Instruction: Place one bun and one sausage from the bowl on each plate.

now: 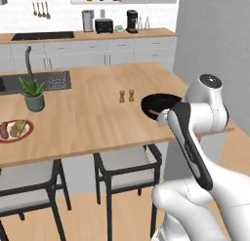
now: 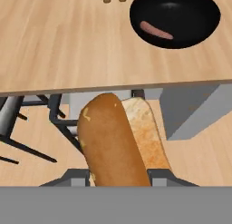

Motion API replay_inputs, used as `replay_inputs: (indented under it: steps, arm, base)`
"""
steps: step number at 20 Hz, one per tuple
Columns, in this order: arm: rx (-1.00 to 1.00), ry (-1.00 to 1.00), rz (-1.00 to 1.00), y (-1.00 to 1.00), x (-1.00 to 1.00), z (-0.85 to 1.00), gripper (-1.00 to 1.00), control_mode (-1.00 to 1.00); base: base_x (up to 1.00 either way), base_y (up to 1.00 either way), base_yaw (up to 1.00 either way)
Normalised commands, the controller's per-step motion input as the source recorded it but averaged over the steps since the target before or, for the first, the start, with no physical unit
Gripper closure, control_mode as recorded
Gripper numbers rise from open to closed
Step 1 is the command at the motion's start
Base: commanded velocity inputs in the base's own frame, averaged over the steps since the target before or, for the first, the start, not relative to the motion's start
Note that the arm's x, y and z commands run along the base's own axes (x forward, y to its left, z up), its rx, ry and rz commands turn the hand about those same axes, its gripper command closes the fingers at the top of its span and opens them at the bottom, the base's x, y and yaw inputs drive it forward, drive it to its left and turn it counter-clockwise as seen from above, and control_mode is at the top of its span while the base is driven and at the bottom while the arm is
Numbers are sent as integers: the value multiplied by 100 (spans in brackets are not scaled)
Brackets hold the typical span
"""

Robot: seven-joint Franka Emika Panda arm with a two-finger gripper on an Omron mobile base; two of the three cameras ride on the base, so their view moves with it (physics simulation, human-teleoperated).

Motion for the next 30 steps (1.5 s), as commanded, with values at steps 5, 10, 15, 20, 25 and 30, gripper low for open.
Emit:
replay_inputs:
  steps: [5, 10, 15, 20, 25, 30]
  arm:
    - [0, 0, 0, 0, 0, 0, 100, 100]
    - [0, 0, 0, 0, 0, 0, 100, 100]
    - [0, 0, 0, 0, 0, 0, 100, 100]
    - [0, 0, 0, 0, 0, 0, 100, 100]
    - [0, 0, 0, 0, 0, 0, 100, 100]
    - [0, 0, 0, 0, 0, 0, 100, 100]
  base:
    - [0, 100, 0]
    - [0, 100, 0]
    - [0, 100, 0]
    - [5, 100, 0]
    - [21, 100, 0]
    - [19, 100, 0]
